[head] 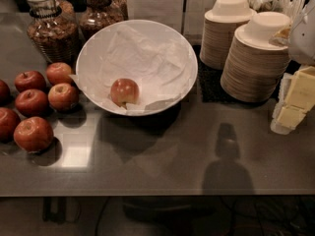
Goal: Pick apple from white bowl
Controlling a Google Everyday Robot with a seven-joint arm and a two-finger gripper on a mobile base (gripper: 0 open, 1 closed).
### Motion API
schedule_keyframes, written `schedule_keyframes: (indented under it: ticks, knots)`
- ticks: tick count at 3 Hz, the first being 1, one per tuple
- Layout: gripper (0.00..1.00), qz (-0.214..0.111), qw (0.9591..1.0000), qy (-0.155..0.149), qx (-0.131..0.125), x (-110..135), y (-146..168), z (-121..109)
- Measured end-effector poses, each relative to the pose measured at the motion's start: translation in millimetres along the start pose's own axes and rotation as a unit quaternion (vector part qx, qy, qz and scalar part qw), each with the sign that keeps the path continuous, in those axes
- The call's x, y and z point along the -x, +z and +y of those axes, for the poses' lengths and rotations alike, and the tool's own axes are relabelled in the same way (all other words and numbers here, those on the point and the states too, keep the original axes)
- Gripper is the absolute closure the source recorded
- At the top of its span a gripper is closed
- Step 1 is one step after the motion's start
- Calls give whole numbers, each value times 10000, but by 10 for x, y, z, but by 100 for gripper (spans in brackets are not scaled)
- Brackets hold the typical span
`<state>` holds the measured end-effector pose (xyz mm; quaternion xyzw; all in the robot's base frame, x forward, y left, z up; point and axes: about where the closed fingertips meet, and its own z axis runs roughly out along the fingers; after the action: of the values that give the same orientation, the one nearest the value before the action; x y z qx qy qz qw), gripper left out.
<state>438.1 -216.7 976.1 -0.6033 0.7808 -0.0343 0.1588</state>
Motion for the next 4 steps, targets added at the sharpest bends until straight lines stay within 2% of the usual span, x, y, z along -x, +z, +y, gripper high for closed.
schedule_keyframes:
  ticks: [1, 2, 3, 4]
  knots:
    - [0, 0, 10000, 0, 0, 0, 0, 0]
    - [0, -173, 9995, -239, -61, 177, 116, -51]
    - [0, -504, 9966, -637, -168, 468, 262, -149]
    - [0, -505, 9965, -639, -169, 470, 262, -149]
